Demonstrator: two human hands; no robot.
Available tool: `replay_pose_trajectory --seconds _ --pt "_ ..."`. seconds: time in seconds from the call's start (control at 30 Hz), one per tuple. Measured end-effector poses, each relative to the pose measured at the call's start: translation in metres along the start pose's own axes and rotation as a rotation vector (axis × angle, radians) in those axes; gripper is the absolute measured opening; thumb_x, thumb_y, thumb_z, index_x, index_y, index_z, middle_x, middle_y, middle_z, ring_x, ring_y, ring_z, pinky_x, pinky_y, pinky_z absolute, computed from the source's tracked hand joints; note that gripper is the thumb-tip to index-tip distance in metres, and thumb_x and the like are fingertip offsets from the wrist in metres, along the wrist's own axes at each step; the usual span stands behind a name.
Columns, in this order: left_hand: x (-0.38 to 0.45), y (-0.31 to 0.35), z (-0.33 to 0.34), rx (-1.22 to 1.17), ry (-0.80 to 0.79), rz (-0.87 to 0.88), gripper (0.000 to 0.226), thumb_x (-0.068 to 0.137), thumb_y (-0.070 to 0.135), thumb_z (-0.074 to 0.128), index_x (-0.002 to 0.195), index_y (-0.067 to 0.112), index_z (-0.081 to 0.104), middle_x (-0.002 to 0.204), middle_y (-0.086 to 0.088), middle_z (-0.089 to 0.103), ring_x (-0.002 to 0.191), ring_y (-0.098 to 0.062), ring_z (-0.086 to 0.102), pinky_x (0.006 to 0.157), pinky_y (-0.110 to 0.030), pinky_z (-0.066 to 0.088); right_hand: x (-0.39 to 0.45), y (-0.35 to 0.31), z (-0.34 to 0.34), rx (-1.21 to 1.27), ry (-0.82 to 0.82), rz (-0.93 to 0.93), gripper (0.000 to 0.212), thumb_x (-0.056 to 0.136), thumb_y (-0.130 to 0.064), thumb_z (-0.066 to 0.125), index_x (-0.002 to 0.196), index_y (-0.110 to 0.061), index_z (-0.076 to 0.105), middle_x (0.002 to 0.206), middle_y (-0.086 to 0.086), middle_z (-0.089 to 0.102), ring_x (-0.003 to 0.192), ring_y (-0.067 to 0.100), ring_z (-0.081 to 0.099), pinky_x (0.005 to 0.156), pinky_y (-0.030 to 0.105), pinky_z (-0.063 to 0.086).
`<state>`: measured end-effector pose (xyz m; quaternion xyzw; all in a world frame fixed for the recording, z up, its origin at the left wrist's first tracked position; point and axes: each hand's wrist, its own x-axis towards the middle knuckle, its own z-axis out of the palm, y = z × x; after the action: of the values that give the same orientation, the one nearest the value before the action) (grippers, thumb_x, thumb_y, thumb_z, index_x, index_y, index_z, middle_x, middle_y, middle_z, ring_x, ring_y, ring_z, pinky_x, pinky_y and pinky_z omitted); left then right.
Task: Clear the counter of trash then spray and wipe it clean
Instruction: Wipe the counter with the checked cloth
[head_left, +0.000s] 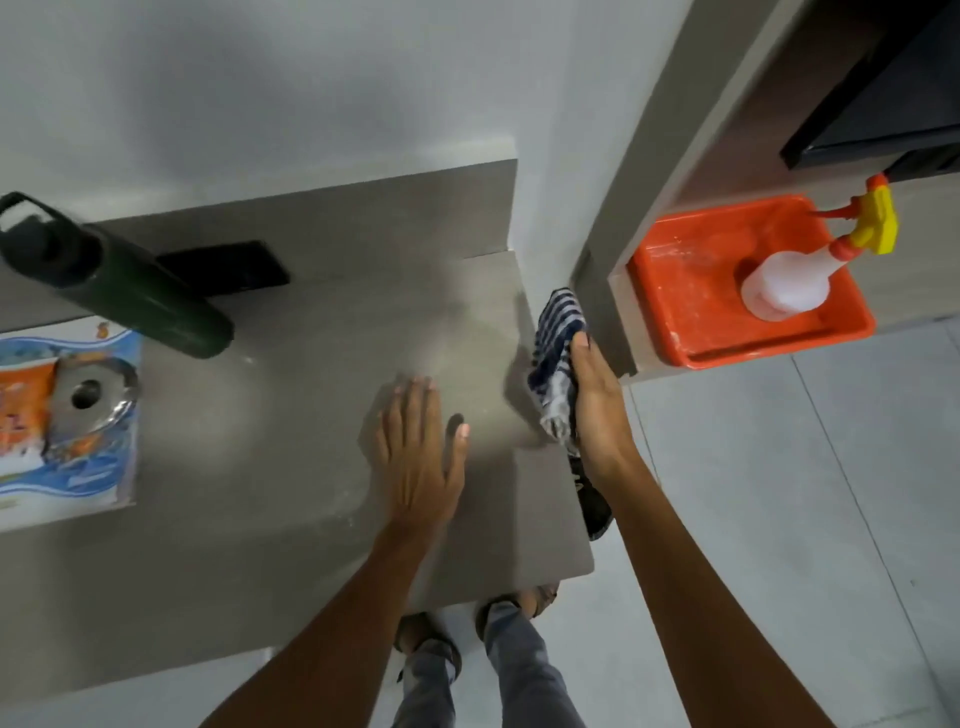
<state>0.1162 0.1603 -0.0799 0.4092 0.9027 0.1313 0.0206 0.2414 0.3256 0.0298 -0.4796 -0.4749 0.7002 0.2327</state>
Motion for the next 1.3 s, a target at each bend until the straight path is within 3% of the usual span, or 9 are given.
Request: replay_pose_trajectory --seconds 0.07,0.13,0.23,0.3,0.57,0.8,1.03,1.17,1.3 --pt "-0.004 -0.032 -0.010 0.066 0.004 -0.063 0.070 0.114 0.057 0.027 0.169 0.014 0.037 0.175 -0.011 0.039 0.164 -0.035 0.036 0.132 -0.055 0.032 -0.014 0.024 0.017 -0.229 0.024 -0.134 0.059 0.108 -0.066 0.045 0.156 -0.034 0.057 0.137 -0.010 0.070 0.126 0.011 0.065 0.103 0.027 0.053" --pt "-0.004 -0.064 -0.021 0.079 0.026 -0.110 0.068 0.114 0.056 0.030 0.163 0.010 0.045 0.170 -0.015 0.047 0.159 -0.038 0.043 0.129 -0.057 0.036 -0.019 0.063 0.033 -0.595 0.092 -0.294 0.055 0.113 -0.055 0.040 0.161 -0.030 0.053 0.157 -0.006 0.061 0.147 0.016 0.054 0.121 0.037 0.046" --pt "-0.007 -0.113 -0.039 0.037 0.015 -0.177 0.071 0.112 0.058 0.032 0.162 0.010 0.045 0.170 -0.015 0.046 0.158 -0.039 0.043 0.128 -0.058 0.035 -0.024 0.121 0.052 -1.239 0.127 -0.293 0.062 0.116 -0.050 0.033 0.172 -0.024 0.032 0.180 0.004 0.029 0.169 0.027 0.020 0.136 0.058 0.010" --pt "-0.011 -0.146 -0.050 -0.013 -0.004 -0.237 0.076 0.110 0.062 0.030 0.166 0.011 0.038 0.174 -0.014 0.038 0.161 -0.038 0.036 0.132 -0.058 0.028 -0.017 0.142 0.057 -1.407 0.145 -0.348 0.068 0.115 -0.051 0.032 0.174 -0.019 0.024 0.182 0.010 0.018 0.171 0.032 0.009 0.133 0.059 -0.013" --pt "-0.035 -0.248 -0.066 -0.033 -0.083 -0.104 0.090 0.104 0.077 0.023 0.175 0.021 0.015 0.185 -0.004 0.009 0.173 -0.028 0.006 0.139 -0.055 0.006 0.033 0.128 0.076 -1.417 0.164 -0.372 0.071 0.114 -0.061 0.021 0.176 -0.030 0.005 0.185 0.000 -0.002 0.171 0.031 -0.006 0.135 0.066 0.002" --pt "-0.033 -0.251 -0.064 -0.025 -0.039 -0.107 0.077 0.110 0.062 0.027 0.173 0.018 0.024 0.184 -0.005 0.017 0.172 -0.026 0.011 0.141 -0.051 0.007 0.054 0.117 0.145 -1.379 0.111 -0.326 0.077 0.110 -0.071 0.009 0.176 -0.029 0.002 0.185 0.000 -0.006 0.171 0.031 -0.011 0.135 0.065 -0.005" --pt "-0.034 -0.256 -0.056 0.047 0.012 -0.110 0.061 0.117 0.045 0.018 0.172 0.019 0.027 0.183 -0.005 0.020 0.172 -0.024 0.014 0.139 -0.053 0.014 -0.045 0.185 0.218 -1.379 -0.019 -0.553 0.065 0.115 -0.054 0.027 0.175 -0.030 0.017 0.185 -0.001 0.009 0.172 0.027 0.002 0.137 0.056 -0.003" --pt "-0.037 -0.261 -0.051 0.057 0.024 -0.084 0.060 0.118 0.042 0.019 0.172 0.018 0.025 0.183 -0.006 0.020 0.172 -0.024 0.014 0.139 -0.053 0.016 -0.104 0.220 0.197 -1.401 -0.073 -0.585 0.063 0.115 -0.054 0.026 0.175 -0.035 0.016 0.185 -0.006 0.004 0.172 0.025 0.001 0.137 0.056 0.004" --pt "-0.037 -0.261 -0.050 0.023 0.036 -0.086 0.060 0.118 0.043 0.021 0.172 0.018 0.027 0.183 -0.006 0.020 0.172 -0.024 0.014 0.140 -0.052 0.014 -0.129 0.228 0.136 -1.458 0.105 -0.401 0.065 0.113 -0.058 0.032 0.174 -0.037 0.021 0.185 -0.003 0.006 0.172 0.028 0.000 0.135 0.066 0.003"
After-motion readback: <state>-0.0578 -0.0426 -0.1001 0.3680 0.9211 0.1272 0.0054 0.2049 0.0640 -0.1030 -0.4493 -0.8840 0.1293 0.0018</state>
